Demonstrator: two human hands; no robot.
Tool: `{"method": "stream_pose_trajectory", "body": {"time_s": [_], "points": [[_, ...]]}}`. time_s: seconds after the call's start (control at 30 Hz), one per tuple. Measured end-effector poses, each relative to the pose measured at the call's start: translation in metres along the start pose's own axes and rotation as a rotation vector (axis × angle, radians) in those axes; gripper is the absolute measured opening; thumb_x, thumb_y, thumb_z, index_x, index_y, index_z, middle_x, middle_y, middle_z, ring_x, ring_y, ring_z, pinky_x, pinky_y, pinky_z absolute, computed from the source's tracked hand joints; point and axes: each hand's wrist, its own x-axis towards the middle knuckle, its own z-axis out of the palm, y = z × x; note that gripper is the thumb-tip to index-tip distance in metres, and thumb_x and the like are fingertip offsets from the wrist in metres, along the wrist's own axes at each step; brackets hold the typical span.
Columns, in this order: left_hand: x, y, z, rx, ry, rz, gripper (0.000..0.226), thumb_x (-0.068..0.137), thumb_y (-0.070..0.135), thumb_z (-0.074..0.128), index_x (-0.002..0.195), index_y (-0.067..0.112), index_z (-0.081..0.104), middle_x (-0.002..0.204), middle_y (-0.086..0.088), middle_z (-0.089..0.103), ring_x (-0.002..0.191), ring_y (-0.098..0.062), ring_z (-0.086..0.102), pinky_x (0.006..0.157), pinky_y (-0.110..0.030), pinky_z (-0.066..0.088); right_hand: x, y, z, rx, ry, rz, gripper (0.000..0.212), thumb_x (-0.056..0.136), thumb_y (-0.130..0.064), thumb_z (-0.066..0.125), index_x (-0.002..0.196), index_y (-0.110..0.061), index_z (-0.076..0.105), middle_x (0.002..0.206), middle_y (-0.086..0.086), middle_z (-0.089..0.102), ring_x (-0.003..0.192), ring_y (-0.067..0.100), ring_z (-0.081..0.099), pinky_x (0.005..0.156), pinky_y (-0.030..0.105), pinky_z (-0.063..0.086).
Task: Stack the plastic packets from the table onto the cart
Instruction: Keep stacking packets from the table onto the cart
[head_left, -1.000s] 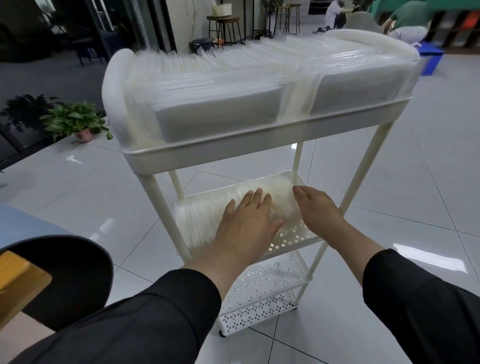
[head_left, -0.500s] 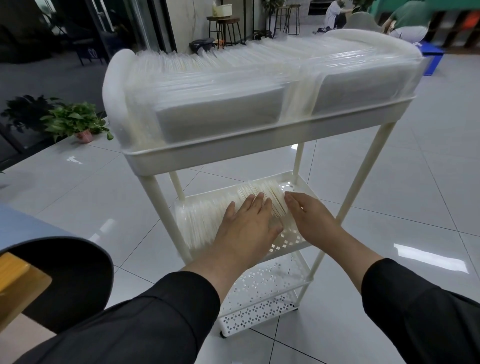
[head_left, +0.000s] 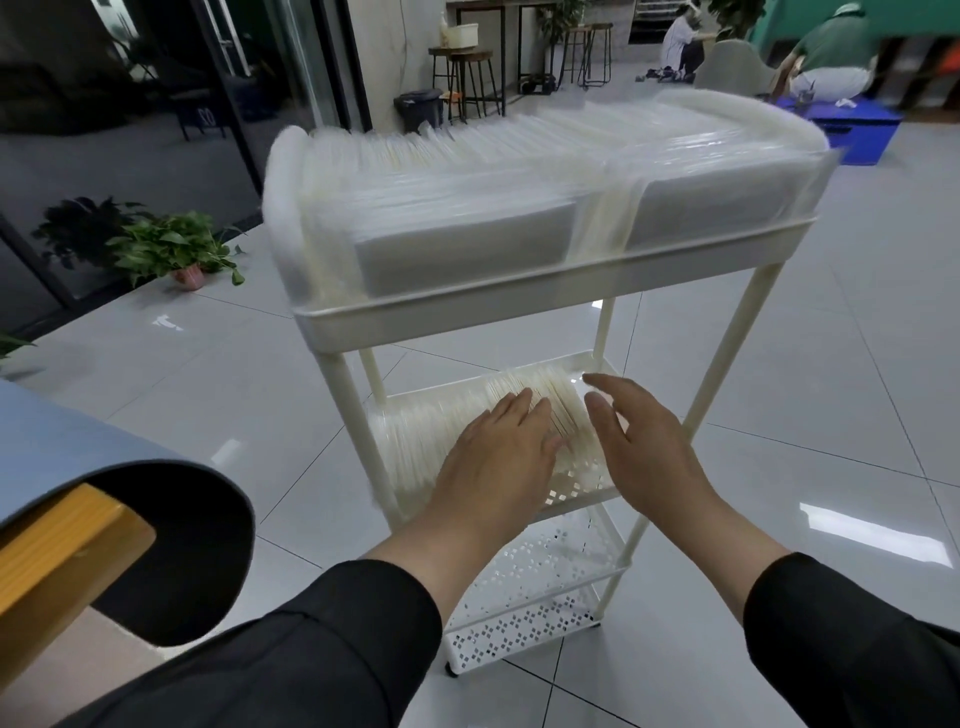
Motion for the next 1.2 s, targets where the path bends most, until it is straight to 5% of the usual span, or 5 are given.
{"method": "stream_pose_trajectory", "body": {"time_s": [0.27, 0.5, 0.8, 1.0, 1.2], "points": [[-0.1, 0.017, -0.07, -0.071, 0.114, -0.112, 0.045, 0.108, 0.031, 0.036, 0.153, 0.031, 0.038, 0.14, 0.01, 0.058, 0.119, -0.017, 0.059, 0.097, -0.032, 0.051, -0.062, -0.077, -0.024, 0.062, -0.112, -0.207, 0.041, 0.096, -0.057, 0.038, 0.131, -0.045, 0.057, 0.124, -0.041, 0.053, 0.119, -0.011, 0.053, 0.1, 0.018, 0.041], [-0.294, -0.016, -0.163, -0.076, 0.478, -0.154, 0.03, 0.101, 0.038, 0.046, 0.124, 0.03, 0.065, 0.107, 0.011, 0.073, 0.097, -0.007, 0.068, 0.08, -0.033, 0.058, -0.147, -0.226, -0.024, 0.184, -0.199, -0.6, 0.036, 0.1, -0.053, 0.041, 0.114, -0.035, 0.068, 0.114, -0.022, 0.067, 0.102, 0.0, 0.067, 0.084, 0.012, 0.047], [-0.618, -0.138, -0.306, 0.25, 0.777, -0.841, 0.047, 0.1, 0.043, 0.045, 0.138, 0.021, 0.059, 0.133, 0.005, 0.064, 0.123, -0.016, 0.056, 0.103, -0.03, 0.042, -0.281, -0.502, 0.129, 0.198, -0.656, -1.061, 0.036, 0.083, -0.069, 0.038, 0.114, -0.059, 0.053, 0.128, -0.05, 0.039, 0.112, -0.023, 0.043, 0.079, 0.014, 0.043], [-0.796, -0.189, -0.333, 0.223, 0.76, -1.354, 0.045, 0.102, 0.046, 0.05, 0.145, 0.033, 0.048, 0.148, 0.01, 0.047, 0.134, -0.019, 0.048, 0.104, -0.035, 0.043, -0.37, -0.625, 0.244, -0.07, -0.902, -1.277, 0.06, 0.085, -0.07, 0.052, 0.14, -0.05, 0.039, 0.143, -0.036, 0.032, 0.125, -0.002, 0.044, 0.094, 0.025, 0.037], [-0.842, -0.271, -0.362, 0.012, 0.812, -1.568, 0.053, 0.099, 0.048, 0.054, 0.146, 0.027, 0.044, 0.147, -0.002, 0.049, 0.129, -0.028, 0.051, 0.102, -0.04, 0.046, -0.404, -0.686, 0.331, -0.22, -1.02, -1.304, 0.083, 0.084, -0.069, 0.062, 0.154, -0.038, 0.029, 0.159, -0.021, 0.026, 0.145, 0.006, 0.028, 0.109, 0.025, 0.029]]}}
